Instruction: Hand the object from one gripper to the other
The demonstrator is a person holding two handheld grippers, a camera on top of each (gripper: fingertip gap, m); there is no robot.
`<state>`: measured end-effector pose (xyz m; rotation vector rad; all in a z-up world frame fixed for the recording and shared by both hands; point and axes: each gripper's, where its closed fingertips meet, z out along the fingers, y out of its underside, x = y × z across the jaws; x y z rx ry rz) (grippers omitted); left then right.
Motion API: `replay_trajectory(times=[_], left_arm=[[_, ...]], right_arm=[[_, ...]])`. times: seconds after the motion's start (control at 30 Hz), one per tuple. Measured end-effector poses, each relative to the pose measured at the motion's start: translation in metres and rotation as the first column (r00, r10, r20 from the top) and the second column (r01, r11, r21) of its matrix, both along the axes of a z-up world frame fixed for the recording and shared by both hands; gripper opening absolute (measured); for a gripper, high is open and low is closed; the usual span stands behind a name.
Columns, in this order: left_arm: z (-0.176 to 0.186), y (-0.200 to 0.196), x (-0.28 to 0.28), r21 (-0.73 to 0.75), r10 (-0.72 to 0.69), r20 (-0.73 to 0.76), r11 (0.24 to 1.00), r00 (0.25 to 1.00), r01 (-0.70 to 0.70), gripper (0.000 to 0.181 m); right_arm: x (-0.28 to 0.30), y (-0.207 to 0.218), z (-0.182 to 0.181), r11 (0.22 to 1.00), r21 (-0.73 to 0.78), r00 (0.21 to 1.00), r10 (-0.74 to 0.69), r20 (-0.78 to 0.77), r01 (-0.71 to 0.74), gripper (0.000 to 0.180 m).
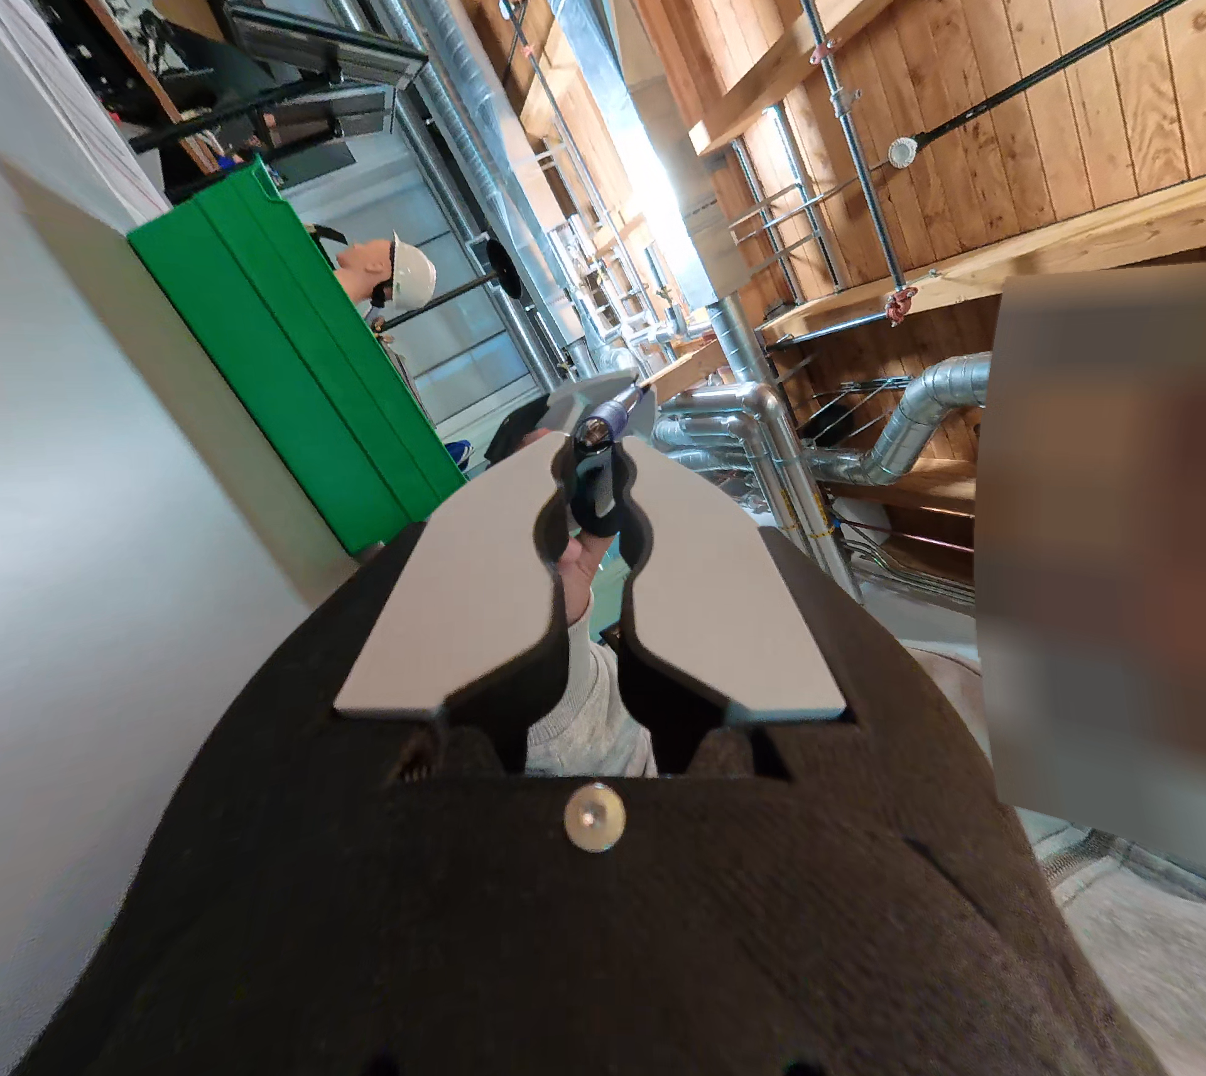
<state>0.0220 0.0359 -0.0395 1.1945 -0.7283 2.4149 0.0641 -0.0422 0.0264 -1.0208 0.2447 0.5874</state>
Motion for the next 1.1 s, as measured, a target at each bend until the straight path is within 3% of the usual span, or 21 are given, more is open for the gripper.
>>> replay_trajectory(times=[0.4,0.83,0.97,1.1], left_arm=[[0.008,0.000,-0.005,0.176,0.008,0.088,0.984,0.996,-0.023,0.009],[0.009,-0.006,-0.008,0.171,-0.026,0.098,0.985,0.995,0.009,0.013],[0.007,-0.008,-0.008,0.201,-0.021,0.098,0.980,0.995,0.001,0.000],[0.006,-0.008,-0.007,0.209,-0.018,0.091,0.978,0.996,-0.001,0.008]], right_arm=[[0.004,-0.003,-0.001,0.999,0.027,0.999,0.022,-0.043,-0.021,0.006],[0.003,-0.004,0.000,0.998,0.039,0.998,0.044,-0.043,-0.042,0.005],[0.001,-0.002,-0.001,0.999,0.022,0.999,0.038,-0.031,-0.037,0.005],[0.003,-0.003,-0.001,0.999,0.024,0.999,0.035,-0.040,-0.034,0.005]])
